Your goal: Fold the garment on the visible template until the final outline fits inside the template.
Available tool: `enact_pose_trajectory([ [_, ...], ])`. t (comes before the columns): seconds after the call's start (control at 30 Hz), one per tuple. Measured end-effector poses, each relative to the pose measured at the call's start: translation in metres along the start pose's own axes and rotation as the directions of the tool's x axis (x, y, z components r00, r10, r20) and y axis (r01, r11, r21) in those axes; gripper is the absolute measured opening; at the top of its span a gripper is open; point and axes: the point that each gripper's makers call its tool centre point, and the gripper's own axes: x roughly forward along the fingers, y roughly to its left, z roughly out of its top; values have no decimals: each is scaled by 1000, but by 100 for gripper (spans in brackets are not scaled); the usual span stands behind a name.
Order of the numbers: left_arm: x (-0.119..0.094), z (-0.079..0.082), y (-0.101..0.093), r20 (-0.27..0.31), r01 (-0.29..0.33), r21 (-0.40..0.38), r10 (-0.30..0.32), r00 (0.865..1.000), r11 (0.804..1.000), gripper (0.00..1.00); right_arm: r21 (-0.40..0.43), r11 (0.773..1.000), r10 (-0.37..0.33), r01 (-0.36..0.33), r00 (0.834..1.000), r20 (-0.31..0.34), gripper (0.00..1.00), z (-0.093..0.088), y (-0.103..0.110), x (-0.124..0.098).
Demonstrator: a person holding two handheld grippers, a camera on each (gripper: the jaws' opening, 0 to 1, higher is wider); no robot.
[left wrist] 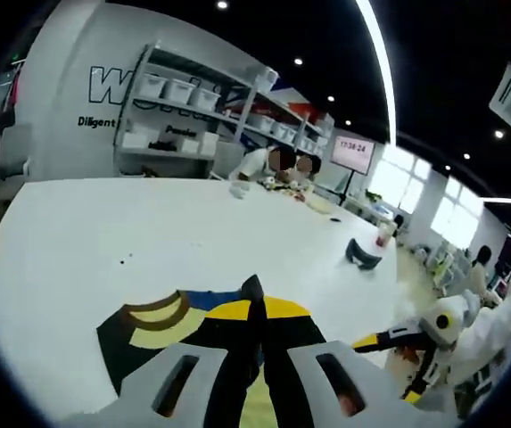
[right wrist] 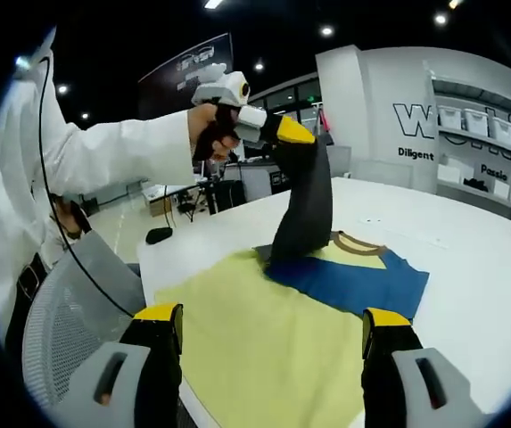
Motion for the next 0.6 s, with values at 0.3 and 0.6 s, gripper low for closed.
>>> enact_pose_trajectory([
  [0.3, 28, -28, 8, -40, -38, -21, 37, 998, 999, 0, 4, 1000, -1, 1, 1000, -1, 84, -1, 0, 0],
  [0.6, 67, -61, -2, -94, -16, -92, 7, 996, 996, 0, 17, 1000, -13, 13, 1000, -2, 84, -5, -2, -3],
])
